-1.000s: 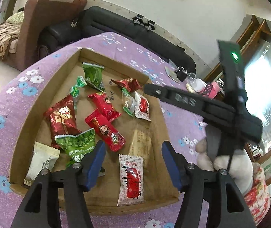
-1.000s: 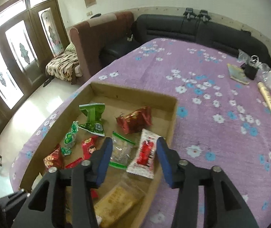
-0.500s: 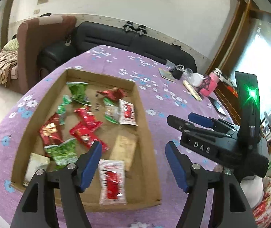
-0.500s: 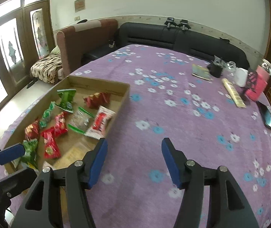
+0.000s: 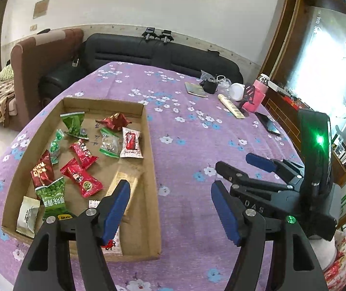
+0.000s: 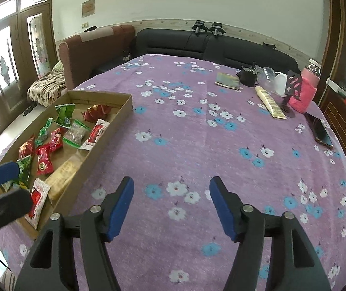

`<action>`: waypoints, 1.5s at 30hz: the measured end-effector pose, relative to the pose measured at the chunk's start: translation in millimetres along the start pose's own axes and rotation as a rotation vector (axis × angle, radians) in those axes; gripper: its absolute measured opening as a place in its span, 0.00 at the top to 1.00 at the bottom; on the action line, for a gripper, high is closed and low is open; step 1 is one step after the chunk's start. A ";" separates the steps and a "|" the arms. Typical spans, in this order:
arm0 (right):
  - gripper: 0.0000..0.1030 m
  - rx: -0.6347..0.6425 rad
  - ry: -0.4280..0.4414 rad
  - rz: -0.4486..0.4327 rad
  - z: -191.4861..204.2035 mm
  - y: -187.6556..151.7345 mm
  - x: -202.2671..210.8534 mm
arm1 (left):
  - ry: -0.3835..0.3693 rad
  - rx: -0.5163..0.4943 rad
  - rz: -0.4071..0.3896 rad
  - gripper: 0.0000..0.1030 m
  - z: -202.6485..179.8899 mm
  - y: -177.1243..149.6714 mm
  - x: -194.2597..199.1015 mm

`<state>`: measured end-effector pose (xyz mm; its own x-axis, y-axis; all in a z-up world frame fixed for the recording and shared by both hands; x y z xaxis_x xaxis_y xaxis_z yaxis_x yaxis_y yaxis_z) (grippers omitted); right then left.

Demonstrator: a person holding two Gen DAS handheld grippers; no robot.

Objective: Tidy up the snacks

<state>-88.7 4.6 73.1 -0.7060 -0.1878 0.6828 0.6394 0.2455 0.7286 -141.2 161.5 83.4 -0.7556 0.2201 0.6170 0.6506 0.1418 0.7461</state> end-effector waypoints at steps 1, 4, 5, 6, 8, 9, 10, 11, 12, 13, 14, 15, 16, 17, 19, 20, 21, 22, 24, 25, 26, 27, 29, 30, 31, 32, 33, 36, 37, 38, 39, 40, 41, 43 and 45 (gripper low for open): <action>0.38 0.001 -0.001 -0.002 -1.2 -1.2 1.2 | 0.003 -0.005 -0.005 0.29 -2.4 0.4 1.2; 0.37 -0.001 -0.001 -0.013 -5.5 -3.3 7.0 | 0.011 -0.026 -0.024 0.29 -11.3 1.5 5.5; 0.36 -0.004 -0.002 -0.018 -7.2 -4.1 9.2 | 0.016 -0.034 -0.032 0.29 -13.8 1.7 7.5; 0.35 -0.006 -0.004 -0.020 -8.6 -5.0 10.9 | 0.021 -0.039 -0.041 0.29 -15.4 1.7 9.9; 0.33 -0.011 -0.011 -0.023 -10.9 -6.4 13.8 | 0.038 -0.057 -0.072 0.27 -20.0 2.4 16.6; 0.33 -0.013 -0.009 -0.025 -11.9 -7.2 14.7 | 0.049 -0.065 -0.090 0.25 -22.3 3.1 20.4; 0.33 -0.017 -0.005 -0.026 -12.5 -8.1 16.2 | 0.069 -0.078 -0.118 0.23 -24.8 3.8 25.5; 0.32 -0.018 -0.004 -0.027 -12.5 -8.4 16.8 | 0.086 -0.086 -0.138 0.20 -26.0 4.4 29.4; 0.32 -0.020 -0.002 -0.029 -12.7 -9.5 18.3 | 0.110 -0.100 -0.165 0.19 -27.8 5.2 34.4; 0.32 -0.020 -0.001 -0.031 -12.8 -10.2 19.4 | 0.143 -0.115 -0.199 0.16 -29.8 6.1 39.6; 0.32 -0.020 0.000 -0.034 -12.4 -10.9 20.8 | 0.180 -0.130 -0.236 0.12 -30.7 6.8 46.0; 0.32 -0.019 0.002 -0.035 -12.0 -11.5 21.7 | 0.222 -0.146 -0.277 0.09 -32.5 7.8 53.2; 0.32 -0.020 0.004 -0.037 -11.5 -12.0 22.6 | 0.262 -0.161 -0.322 0.04 -33.7 8.6 60.8; 0.32 -0.020 0.006 -0.039 -10.2 -12.6 23.9 | 0.314 -0.181 -0.390 0.00 -35.6 9.5 73.0; 0.32 -0.019 0.010 -0.040 -8.5 -12.9 25.0 | 0.374 -0.214 -0.494 0.00 -38.4 10.5 92.6; 0.32 -0.017 0.013 -0.040 -7.2 -12.9 25.1 | 0.399 -0.233 -0.537 0.00 -39.1 11.5 100.8; 0.32 -0.013 0.014 -0.039 -5.3 -12.9 25.0 | 0.421 -0.246 -0.567 0.00 -38.4 13.0 106.2; 0.32 -0.009 0.016 -0.038 -2.9 -13.0 25.0 | 0.440 -0.254 -0.583 0.00 -36.0 14.9 109.3; 0.32 -0.005 0.023 -0.038 1.9 -12.7 25.7 | 0.481 -0.242 -0.588 0.00 -27.1 18.4 111.1; 0.32 -0.002 0.029 -0.039 4.6 -12.7 26.3 | 0.490 -0.212 -0.577 0.00 -18.8 20.7 110.6; 0.32 0.001 0.031 -0.039 6.6 -12.5 26.6 | 0.482 -0.184 -0.564 0.00 -12.0 22.4 110.1; 0.32 0.007 0.035 -0.039 9.5 -12.6 26.9 | 0.457 -0.146 -0.546 0.00 -3.4 23.9 109.3; 0.32 0.021 0.039 -0.037 15.8 -12.7 27.1 | 0.409 -0.065 -0.507 0.00 12.8 25.0 106.7; 0.32 0.026 0.041 -0.036 18.4 -12.9 27.0 | 0.399 -0.038 -0.493 0.00 19.9 25.7 104.8; 0.32 0.032 0.042 -0.035 20.8 -13.1 26.9 | 0.394 -0.026 -0.485 0.00 24.2 24.9 103.7; 0.32 0.039 0.044 -0.033 24.2 -13.3 26.4 | 0.396 -0.015 -0.476 0.00 28.6 23.1 100.6; 0.32 0.042 0.044 -0.031 26.2 -13.8 25.9 | 0.393 -0.009 -0.467 0.00 31.3 22.6 99.3; 0.32 0.051 0.052 -0.019 33.3 -14.9 22.1 | 0.367 0.017 -0.432 0.00 40.5 20.4 91.5; 0.32 0.054 0.055 -0.015 35.6 -15.1 21.1 | 0.361 0.020 -0.426 0.00 40.2 18.9 87.2; 0.32 0.057 0.059 -0.012 38.7 -15.7 20.3 | 0.356 0.026 -0.415 0.00 42.6 17.7 83.8; 0.32 0.063 0.063 -0.011 42.4 -16.6 20.1 | 0.354 0.027 -0.407 0.00 42.8 16.8 80.2; 0.32 0.071 0.068 -0.011 47.0 -17.7 20.9 | 0.355 0.026 -0.395 0.00 44.4 15.9 76.7; 0.32 0.081 0.075 -0.010 51.2 -18.3 21.2 | 0.352 0.025 -0.387 0.00 45.8 15.1 75.4; 0.32 0.103 0.091 -0.011 61.6 -20.2 23.2 | 0.347 0.021 -0.366 0.00 48.5 14.1 69.9; 0.32 0.129 0.105 -0.016 71.7 -21.1 25.4 | 0.357 0.017 -0.348 0.00 50.5 13.0 64.8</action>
<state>-141.9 62.9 71.3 -0.6755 -0.2896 0.6781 0.5795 0.3602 0.7311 -177.8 226.4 120.4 -0.9052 -0.1868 0.3817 0.3542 0.1643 0.9206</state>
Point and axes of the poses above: each gripper's, at about its wrist camera, not at the fingertips, and x roughly against the way its jaws point, z to its left, y to its top, the point moved 1 cm from there along -x, roughly the way its jaws point, and after that the axes turned 2 degrees about -z, right-handed, at the moved point
